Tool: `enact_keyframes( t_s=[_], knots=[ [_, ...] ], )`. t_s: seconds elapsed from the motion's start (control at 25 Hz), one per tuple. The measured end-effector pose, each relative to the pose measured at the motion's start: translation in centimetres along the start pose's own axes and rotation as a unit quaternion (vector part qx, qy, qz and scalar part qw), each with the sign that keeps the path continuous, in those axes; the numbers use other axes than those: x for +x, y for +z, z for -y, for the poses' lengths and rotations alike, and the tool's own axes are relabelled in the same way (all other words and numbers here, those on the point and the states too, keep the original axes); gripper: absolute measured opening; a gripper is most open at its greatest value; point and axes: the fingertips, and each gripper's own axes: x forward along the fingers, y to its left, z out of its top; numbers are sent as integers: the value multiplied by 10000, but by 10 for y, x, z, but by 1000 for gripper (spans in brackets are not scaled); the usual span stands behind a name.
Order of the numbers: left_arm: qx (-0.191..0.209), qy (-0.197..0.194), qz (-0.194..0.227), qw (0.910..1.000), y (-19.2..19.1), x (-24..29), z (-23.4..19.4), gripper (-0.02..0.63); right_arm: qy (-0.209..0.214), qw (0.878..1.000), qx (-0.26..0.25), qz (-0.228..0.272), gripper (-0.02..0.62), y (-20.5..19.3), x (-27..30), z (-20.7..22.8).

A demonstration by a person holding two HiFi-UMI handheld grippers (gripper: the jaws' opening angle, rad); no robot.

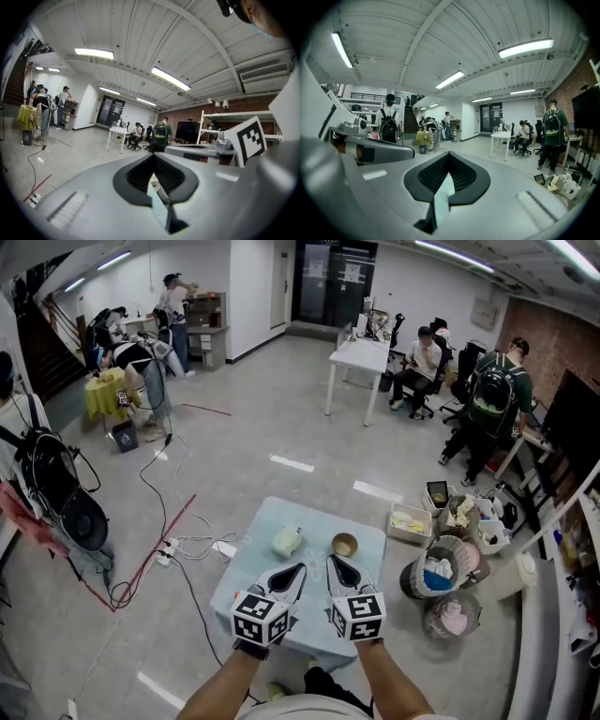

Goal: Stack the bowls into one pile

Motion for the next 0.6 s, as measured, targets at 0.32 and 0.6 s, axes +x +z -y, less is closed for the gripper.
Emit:
enact_keyframes(
  t_s=[0.32,0.6],
  knots=[
    [126,26,327,9994,23,-22,11,6,23,9997,-19,229,9,13,-19,-13],
    [174,103,414,9989,21,-31,13,6,28,9996,-64,275,9,11,-28,-20]
  ],
)
